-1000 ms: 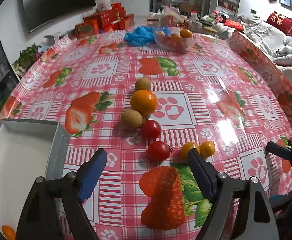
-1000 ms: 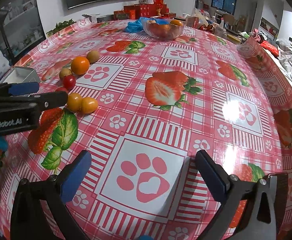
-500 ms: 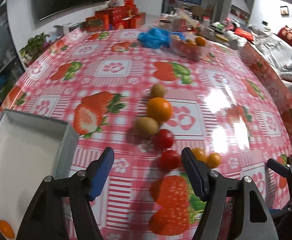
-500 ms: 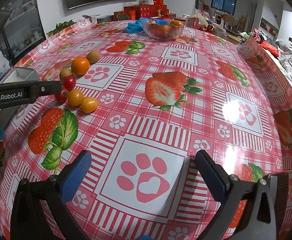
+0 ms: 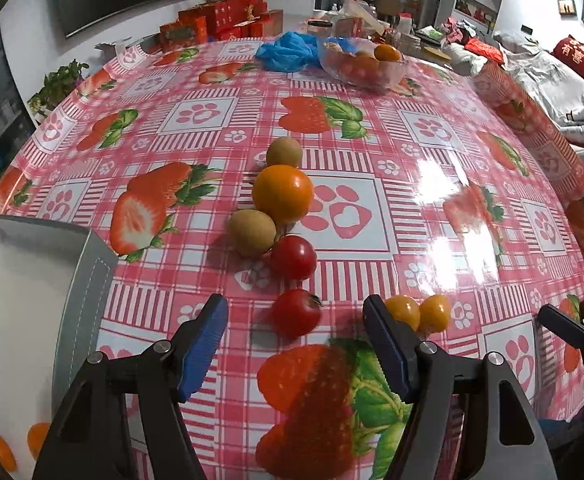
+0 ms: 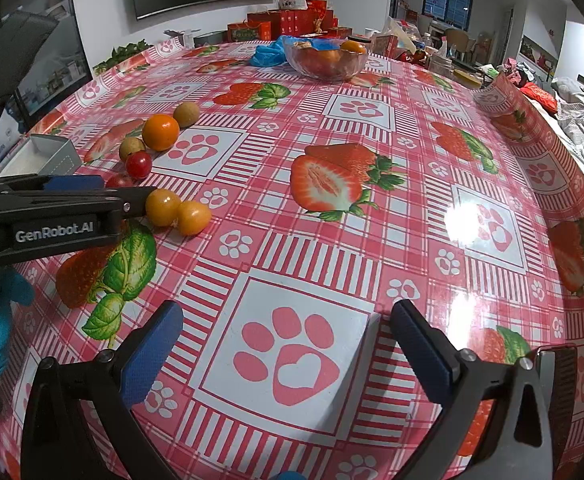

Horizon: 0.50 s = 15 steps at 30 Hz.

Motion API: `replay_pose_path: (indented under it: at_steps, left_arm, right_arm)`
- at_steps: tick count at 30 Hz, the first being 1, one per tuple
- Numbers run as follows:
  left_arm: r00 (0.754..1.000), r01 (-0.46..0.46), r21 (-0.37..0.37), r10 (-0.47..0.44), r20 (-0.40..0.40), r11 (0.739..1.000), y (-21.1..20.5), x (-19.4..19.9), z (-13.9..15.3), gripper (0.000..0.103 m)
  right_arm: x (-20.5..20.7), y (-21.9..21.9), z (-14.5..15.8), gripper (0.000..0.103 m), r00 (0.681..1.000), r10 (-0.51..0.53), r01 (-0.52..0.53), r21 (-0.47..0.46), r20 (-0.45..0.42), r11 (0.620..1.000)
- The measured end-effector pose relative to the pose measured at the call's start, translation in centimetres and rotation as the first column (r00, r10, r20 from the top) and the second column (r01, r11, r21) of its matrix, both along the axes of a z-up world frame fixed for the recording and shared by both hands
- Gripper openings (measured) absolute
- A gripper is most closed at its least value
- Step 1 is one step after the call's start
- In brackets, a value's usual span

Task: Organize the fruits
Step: 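Lower the open left gripper around a red cherry tomato, then close the left gripper on the red tomato while the right grasps a yellow cherry tomato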

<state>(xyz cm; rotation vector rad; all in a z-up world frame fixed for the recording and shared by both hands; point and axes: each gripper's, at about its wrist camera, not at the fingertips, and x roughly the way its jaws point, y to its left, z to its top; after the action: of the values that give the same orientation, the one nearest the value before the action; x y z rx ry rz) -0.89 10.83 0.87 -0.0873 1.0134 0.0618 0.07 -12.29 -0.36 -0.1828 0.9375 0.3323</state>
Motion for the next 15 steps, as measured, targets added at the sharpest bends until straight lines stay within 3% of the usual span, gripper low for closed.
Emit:
replay_pose_path:
  at_steps: [3, 5, 6, 15]
  left_arm:
    - [1.0, 0.012, 0.024, -0.012, 0.002, 1.0, -0.4, 0.0, 0.0, 0.061]
    - [1.0, 0.025, 0.021, -0.025, 0.008, 0.999, -0.6, -0.1, 0.2, 0.038]
    - [1.0, 0.029, 0.02, -0.029, 0.008, 0.999, -0.6, -0.1, 0.2, 0.034]
    - [0.999, 0.039, 0.014, -0.039, 0.023, 0.999, -0.4, -0.2, 0.2, 0.031]
  right_arm:
    - [0.0, 0.0, 0.0, 0.103, 1.0, 0.0, 0.0, 0.0, 0.0, 1.0]
    - [0.0, 0.0, 0.0, 0.103, 1.0, 0.0, 0.0, -0.002, -0.001, 1.0]
    - [0.0, 0.1, 0.0, 0.103, 1.0, 0.0, 0.0, -0.003, -0.004, 1.0]
    - [2.4, 2.3, 0.6, 0.102, 0.998, 0.04, -0.041, -0.012, -0.046, 0.999]
